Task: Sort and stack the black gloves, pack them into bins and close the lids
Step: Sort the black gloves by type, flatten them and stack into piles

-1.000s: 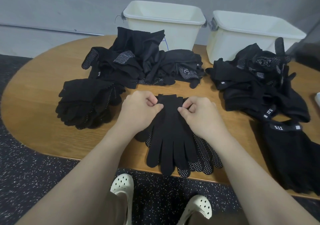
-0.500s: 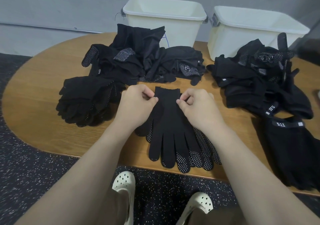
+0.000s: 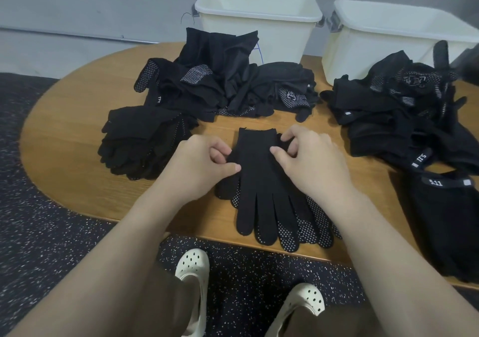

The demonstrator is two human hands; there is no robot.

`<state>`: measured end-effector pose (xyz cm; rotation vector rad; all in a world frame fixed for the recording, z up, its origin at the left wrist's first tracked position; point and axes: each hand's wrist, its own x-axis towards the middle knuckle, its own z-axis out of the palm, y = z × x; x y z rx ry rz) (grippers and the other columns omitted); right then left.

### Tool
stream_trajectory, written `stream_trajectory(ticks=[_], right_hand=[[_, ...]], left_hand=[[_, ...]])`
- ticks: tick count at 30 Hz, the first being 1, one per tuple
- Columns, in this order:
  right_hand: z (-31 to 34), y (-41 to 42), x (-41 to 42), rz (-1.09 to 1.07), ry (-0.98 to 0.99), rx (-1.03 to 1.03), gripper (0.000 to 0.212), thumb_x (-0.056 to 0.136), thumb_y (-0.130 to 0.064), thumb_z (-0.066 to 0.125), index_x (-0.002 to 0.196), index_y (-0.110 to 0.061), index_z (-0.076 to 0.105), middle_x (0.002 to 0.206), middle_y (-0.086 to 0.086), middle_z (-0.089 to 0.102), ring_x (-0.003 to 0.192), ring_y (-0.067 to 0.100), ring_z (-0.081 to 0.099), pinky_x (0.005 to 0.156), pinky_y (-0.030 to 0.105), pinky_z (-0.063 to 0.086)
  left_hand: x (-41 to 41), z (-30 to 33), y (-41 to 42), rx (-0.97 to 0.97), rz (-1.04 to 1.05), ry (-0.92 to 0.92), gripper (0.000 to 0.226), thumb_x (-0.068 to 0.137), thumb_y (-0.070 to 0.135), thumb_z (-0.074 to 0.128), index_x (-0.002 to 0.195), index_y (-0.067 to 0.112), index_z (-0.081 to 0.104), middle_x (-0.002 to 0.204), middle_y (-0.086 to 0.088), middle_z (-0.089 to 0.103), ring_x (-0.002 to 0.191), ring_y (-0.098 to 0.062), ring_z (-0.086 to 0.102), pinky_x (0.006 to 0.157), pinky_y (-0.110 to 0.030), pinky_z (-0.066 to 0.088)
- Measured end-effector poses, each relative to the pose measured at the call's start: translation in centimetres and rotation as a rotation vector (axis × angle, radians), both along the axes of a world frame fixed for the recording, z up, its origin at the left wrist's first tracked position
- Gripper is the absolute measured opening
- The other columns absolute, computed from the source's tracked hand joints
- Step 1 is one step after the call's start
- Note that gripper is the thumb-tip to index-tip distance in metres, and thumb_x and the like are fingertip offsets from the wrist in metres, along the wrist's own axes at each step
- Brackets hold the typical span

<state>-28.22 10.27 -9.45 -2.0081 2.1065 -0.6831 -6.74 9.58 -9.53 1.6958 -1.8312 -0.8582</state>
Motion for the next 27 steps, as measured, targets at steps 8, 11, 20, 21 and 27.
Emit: stream_trajectory(ticks=[8,11,20,21,27], right_hand=[[0.0,2.1,-0.2,0.069,0.021,0.010,0.033,0.094,-0.042,0.070,0.123,-0.026,0.066,0.109,-0.010,0.061,0.088,0.010,0.056,0.077,0.033,0.050],[-0.3,2.0,-0.4,0.086,-0.005,0.017,0.031,0.093,-0.041,0.071,0.121,-0.027,0.066,0.104,-0.012,0.058,0.086,0.009,0.056,0.076,0.031,0.050],[-0.7,2.0,-0.8,0.130,-0.020,0.010,0.029,0.094,-0.033,0.072,0.121,-0.023,0.068,0.100,-0.011,0.055,0.081,0.005,0.052,0.078,0.030,0.048],[-0.6,2.0,-0.8,0.137,-0.015,0.008,0.030,0.094,-0.032,0.072,0.122,-0.023,0.068,0.101,-0.011,0.054,0.082,0.004,0.051,0.080,0.031,0.050],[-0.6,2.5,-0.7,0.176,0.019,-0.003,0.030,0.096,-0.028,0.069,0.125,-0.021,0.066,0.103,-0.013,0.050,0.087,0.005,0.050,0.087,0.040,0.053]], left_hand=[[1.0,-0.2,0.9,-0.043,-0.013,-0.055,0.014,0.091,0.031,0.077,0.078,0.026,0.072,0.076,0.011,0.068,0.070,-0.004,0.062,0.063,-0.022,0.045],[1.2,-0.3,0.9,-0.068,-0.020,-0.053,0.015,0.094,0.030,0.072,0.081,0.025,0.071,0.078,0.010,0.067,0.071,-0.006,0.062,0.065,-0.022,0.048],[1.1,-0.5,0.8,-0.072,-0.020,-0.056,0.011,0.091,0.023,0.072,0.081,0.026,0.068,0.080,0.009,0.067,0.073,-0.007,0.062,0.069,-0.025,0.052],[1.1,-0.6,0.8,-0.088,-0.022,-0.055,0.009,0.090,0.021,0.073,0.084,0.026,0.068,0.082,0.010,0.065,0.074,-0.006,0.062,0.071,-0.026,0.053],[0.3,-0.7,-0.2,-0.458,-0.279,-0.131,0.031,0.102,0.016,0.057,0.130,0.021,0.067,0.141,0.005,0.056,0.130,-0.013,0.049,0.114,-0.034,0.037]])
